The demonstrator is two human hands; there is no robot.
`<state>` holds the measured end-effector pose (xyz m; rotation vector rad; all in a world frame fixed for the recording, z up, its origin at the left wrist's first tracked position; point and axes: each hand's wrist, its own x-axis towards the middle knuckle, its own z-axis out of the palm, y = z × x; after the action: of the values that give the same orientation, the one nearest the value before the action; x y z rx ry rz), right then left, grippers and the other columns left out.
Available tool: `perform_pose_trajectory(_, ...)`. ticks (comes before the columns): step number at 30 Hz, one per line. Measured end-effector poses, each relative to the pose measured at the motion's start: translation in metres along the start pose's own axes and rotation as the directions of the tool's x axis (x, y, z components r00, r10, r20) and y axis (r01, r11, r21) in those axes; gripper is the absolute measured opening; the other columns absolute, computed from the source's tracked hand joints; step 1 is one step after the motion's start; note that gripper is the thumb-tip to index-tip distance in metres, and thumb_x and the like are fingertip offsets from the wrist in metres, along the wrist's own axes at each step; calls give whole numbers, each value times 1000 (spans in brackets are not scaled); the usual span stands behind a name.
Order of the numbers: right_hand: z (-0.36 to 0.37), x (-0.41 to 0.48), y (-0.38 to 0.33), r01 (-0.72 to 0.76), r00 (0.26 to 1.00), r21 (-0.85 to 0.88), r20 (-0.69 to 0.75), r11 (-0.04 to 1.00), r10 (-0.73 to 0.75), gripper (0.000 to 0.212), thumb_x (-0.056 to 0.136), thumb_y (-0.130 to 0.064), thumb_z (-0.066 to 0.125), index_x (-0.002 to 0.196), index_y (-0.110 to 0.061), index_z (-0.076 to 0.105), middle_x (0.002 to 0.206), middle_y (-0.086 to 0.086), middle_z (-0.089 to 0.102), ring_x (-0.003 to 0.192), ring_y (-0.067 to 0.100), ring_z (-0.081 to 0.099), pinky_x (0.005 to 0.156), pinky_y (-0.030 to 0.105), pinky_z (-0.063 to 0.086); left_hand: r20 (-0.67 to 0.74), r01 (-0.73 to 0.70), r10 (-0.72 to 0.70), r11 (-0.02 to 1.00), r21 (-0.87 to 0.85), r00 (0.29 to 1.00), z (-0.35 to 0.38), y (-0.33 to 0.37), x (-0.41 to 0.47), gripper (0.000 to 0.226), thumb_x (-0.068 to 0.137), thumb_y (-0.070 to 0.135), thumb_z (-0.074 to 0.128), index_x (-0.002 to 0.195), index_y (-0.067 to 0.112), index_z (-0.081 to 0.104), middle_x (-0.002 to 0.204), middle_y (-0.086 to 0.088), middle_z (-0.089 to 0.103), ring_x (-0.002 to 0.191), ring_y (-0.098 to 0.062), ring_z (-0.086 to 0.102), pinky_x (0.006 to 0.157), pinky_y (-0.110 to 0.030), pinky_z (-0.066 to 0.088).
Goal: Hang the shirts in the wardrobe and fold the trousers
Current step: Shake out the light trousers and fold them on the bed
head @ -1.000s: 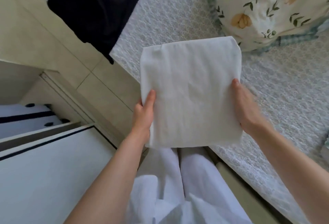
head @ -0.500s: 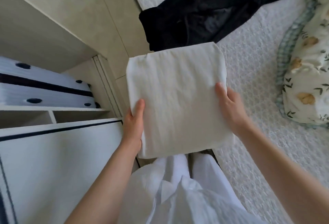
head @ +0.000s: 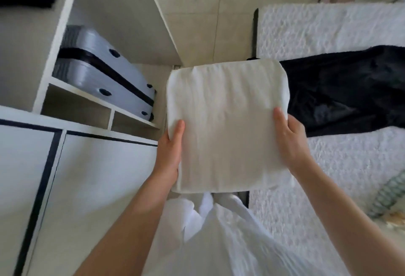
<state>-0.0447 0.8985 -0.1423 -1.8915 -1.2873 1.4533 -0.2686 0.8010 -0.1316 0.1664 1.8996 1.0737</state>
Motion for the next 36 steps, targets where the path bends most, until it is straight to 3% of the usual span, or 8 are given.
perform_pose_trajectory(4,8,29,-39,58,992,-83,121,995,-48,73,76,-73,42,88,-1,55,80,3,57,72,18,54,67,38,47,-105,18,-32,991,-130,994,-3,10,-1,50,88,57,61,127,25,60,119,7,68,108,-14,65,96,-41,53)
perform_pose_trajectory(14,72,64,-121,214,940,-160,300,964,-159,51,88,-62,44,76,-14,56,79,3,61,74,22,58,69,39,50,-291,-25,-62,958,-287,955,-35,54,20,33,93,51,57,115,27,62,99,14,68,90,-4,64,67,-21,47)
perform_pose_trajectory(17,97,72,-150,244,929,-158,320,957,-185,51,88,-63,45,78,-15,59,80,1,62,76,21,60,71,38,51,-312,-45,-63,944,-326,948,-53,77,32,25,94,50,57,106,28,63,96,16,66,86,-1,63,65,-21,46)
perform_pose_trajectory(20,123,80,-186,250,930,-182,319,951,-184,59,84,-68,43,87,-13,65,92,8,69,89,30,66,84,49,55,-321,-92,-29,930,-355,947,-72,105,46,16,95,47,57,89,33,61,95,17,68,78,2,64,66,-20,47)
perform_pose_trajectory(23,148,85,-223,293,918,-169,325,941,-228,64,79,-70,42,88,-10,65,93,8,69,89,29,66,86,51,55,-349,-143,4,917,-373,937,-89,136,54,16,96,47,54,83,36,56,90,18,63,79,0,61,64,-22,45)
perform_pose_trajectory(29,189,103,-289,415,858,-99,373,904,-353,77,79,-70,40,93,3,61,85,11,65,78,27,61,72,40,52,-363,-192,36,895,-403,931,-118,184,77,14,92,58,52,90,44,51,97,15,62,91,-12,60,75,-34,48)
perform_pose_trajectory(33,211,121,-329,487,797,-53,435,872,-419,77,88,-64,42,99,11,56,80,11,59,73,21,56,68,35,46,-400,-244,41,847,-473,916,-125,214,94,10,93,53,55,96,44,52,95,16,66,87,-9,64,67,-29,49)
perform_pose_trajectory(36,227,137,-358,532,764,-65,466,844,-446,71,94,-59,42,99,11,56,80,15,57,72,20,53,67,34,44,-435,-282,44,819,-500,899,-126,234,108,10,92,51,57,99,44,57,101,13,69,91,-9,67,74,-31,54)
